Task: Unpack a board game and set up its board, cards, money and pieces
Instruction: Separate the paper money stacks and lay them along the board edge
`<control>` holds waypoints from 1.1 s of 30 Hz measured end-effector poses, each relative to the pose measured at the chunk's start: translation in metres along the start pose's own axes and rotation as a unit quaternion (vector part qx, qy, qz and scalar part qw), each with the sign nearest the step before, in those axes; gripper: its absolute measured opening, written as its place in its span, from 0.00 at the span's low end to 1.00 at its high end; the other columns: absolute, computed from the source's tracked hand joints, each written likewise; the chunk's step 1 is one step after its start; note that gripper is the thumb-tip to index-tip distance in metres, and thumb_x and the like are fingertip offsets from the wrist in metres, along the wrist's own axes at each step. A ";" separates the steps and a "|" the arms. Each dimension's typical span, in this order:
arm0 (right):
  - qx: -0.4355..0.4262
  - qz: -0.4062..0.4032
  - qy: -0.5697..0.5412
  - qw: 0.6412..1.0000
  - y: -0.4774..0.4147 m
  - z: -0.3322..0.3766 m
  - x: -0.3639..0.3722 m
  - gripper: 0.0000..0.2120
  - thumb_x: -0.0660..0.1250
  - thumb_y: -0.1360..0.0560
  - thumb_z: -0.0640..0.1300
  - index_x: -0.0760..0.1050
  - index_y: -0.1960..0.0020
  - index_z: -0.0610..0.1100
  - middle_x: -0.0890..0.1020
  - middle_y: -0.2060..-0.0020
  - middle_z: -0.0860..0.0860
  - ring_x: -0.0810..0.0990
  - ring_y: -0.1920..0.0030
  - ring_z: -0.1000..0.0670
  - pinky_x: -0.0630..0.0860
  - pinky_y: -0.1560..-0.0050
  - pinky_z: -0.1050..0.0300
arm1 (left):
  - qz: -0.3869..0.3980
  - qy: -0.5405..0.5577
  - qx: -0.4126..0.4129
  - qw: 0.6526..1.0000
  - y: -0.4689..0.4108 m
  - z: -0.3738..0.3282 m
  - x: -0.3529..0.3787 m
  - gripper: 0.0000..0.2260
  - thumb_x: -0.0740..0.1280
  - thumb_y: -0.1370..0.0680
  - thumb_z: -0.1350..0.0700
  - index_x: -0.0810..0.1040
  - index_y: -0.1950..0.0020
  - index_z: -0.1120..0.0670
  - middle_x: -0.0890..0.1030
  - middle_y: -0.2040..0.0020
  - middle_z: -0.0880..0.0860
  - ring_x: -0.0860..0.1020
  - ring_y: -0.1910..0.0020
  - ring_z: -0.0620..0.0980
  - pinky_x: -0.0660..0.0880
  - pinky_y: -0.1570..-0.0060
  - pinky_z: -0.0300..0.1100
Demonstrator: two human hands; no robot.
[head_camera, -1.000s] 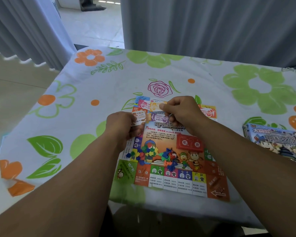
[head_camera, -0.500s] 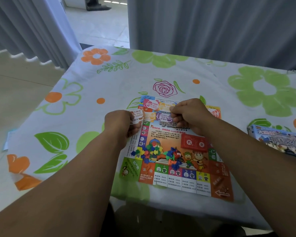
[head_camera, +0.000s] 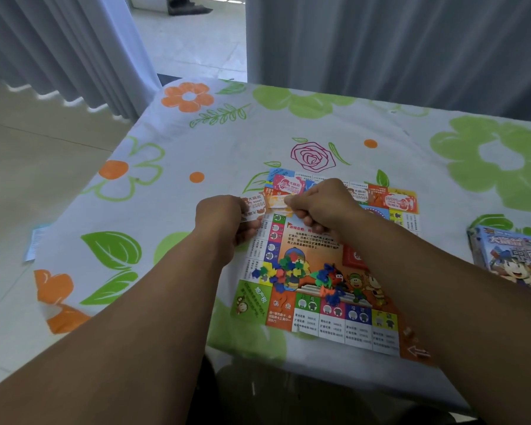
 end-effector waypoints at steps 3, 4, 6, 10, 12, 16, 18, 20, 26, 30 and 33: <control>0.000 -0.015 -0.003 1.000 -0.001 0.000 -0.003 0.15 0.76 0.26 0.46 0.79 0.59 0.33 0.76 0.74 0.46 0.71 0.78 0.53 0.67 0.78 0.61 | 0.018 -0.005 -0.001 1.000 -0.002 0.002 0.003 0.04 0.63 0.21 0.64 0.77 0.52 0.59 0.82 0.72 0.57 0.80 0.72 0.49 0.79 0.69 0.40; -0.003 -0.018 -0.004 1.000 -0.001 0.001 -0.004 0.15 0.75 0.26 0.47 0.79 0.60 0.34 0.76 0.73 0.46 0.71 0.78 0.53 0.67 0.78 0.62 | 0.028 -0.006 0.001 1.000 -0.003 0.002 0.004 0.04 0.63 0.21 0.64 0.77 0.50 0.60 0.82 0.72 0.56 0.81 0.71 0.50 0.80 0.68 0.41; -0.017 -0.012 -0.013 1.000 0.000 0.003 -0.004 0.15 0.74 0.25 0.48 0.79 0.59 0.35 0.77 0.71 0.45 0.71 0.77 0.53 0.66 0.79 0.62 | 0.046 -0.007 0.008 0.999 -0.004 0.003 0.007 0.05 0.65 0.21 0.63 0.78 0.47 0.60 0.84 0.69 0.57 0.82 0.70 0.50 0.80 0.68 0.41; -0.040 0.052 -0.045 0.997 0.003 0.008 0.000 0.18 0.72 0.24 0.54 0.79 0.53 0.37 0.79 0.62 0.44 0.71 0.74 0.53 0.65 0.77 0.61 | 0.091 -0.010 0.030 0.995 -0.003 0.003 0.015 0.05 0.67 0.20 0.60 0.78 0.46 0.59 0.85 0.67 0.56 0.83 0.70 0.50 0.80 0.67 0.41; -0.054 0.067 -0.033 0.996 0.005 0.009 0.001 0.16 0.74 0.24 0.51 0.79 0.50 0.37 0.80 0.61 0.45 0.72 0.74 0.53 0.67 0.76 0.60 | 0.117 -0.007 0.042 0.992 -0.001 0.003 0.019 0.05 0.68 0.21 0.60 0.78 0.46 0.59 0.85 0.67 0.56 0.82 0.69 0.50 0.80 0.67 0.40; -0.073 0.046 -0.020 0.996 0.004 0.008 -0.005 0.10 0.74 0.25 0.41 0.77 0.50 0.36 0.78 0.65 0.42 0.74 0.76 0.53 0.70 0.76 0.59 | 0.151 0.011 0.031 0.988 0.003 0.005 0.029 0.08 0.66 0.21 0.61 0.78 0.43 0.59 0.85 0.62 0.58 0.83 0.64 0.51 0.80 0.66 0.41; -0.068 0.031 -0.025 0.997 0.004 0.008 -0.011 0.11 0.74 0.24 0.40 0.77 0.47 0.35 0.78 0.67 0.42 0.75 0.76 0.53 0.71 0.77 0.60 | 0.158 0.023 0.028 0.987 0.005 0.005 0.034 0.12 0.62 0.22 0.66 0.77 0.40 0.59 0.85 0.56 0.59 0.85 0.63 0.52 0.80 0.66 0.41; -0.066 0.025 -0.034 0.997 0.005 0.009 -0.015 0.12 0.73 0.24 0.40 0.77 0.46 0.34 0.79 0.68 0.42 0.76 0.76 0.53 0.72 0.76 0.60 | 0.156 0.019 0.042 0.987 0.004 0.004 0.035 0.13 0.62 0.22 0.69 0.76 0.39 0.58 0.85 0.53 0.61 0.85 0.61 0.52 0.79 0.66 0.41; -0.064 0.017 -0.090 0.994 0.006 0.006 -0.025 0.18 0.73 0.24 0.37 0.72 0.42 0.28 0.77 0.59 0.38 0.80 0.70 0.48 0.78 0.73 0.57 | 0.153 0.013 0.069 0.986 0.003 0.006 0.041 0.08 0.68 0.21 0.63 0.77 0.42 0.60 0.85 0.53 0.61 0.85 0.62 0.52 0.81 0.67 0.40; -0.050 0.020 -0.127 0.990 0.006 0.005 -0.032 0.10 0.72 0.23 0.36 0.73 0.46 0.37 0.79 0.58 0.38 0.81 0.67 0.47 0.80 0.70 0.55 | 0.155 0.002 0.084 0.984 0.003 0.006 0.047 0.05 0.69 0.21 0.60 0.78 0.47 0.60 0.85 0.56 0.60 0.83 0.66 0.51 0.79 0.70 0.39; -0.046 0.023 -0.119 0.992 0.004 0.002 -0.035 0.06 0.71 0.23 0.37 0.76 0.51 0.37 0.79 0.60 0.39 0.81 0.69 0.48 0.78 0.71 0.57 | 0.150 -0.001 0.089 0.985 0.003 0.007 0.051 0.04 0.70 0.22 0.58 0.78 0.51 0.59 0.85 0.63 0.57 0.82 0.67 0.50 0.80 0.70 0.39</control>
Point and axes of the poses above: each hand's wrist, its own y-axis away from the middle knuckle, its own x-axis out of the palm, z = x × y, the point moved 4 cm from there along -y, towards the middle knuckle
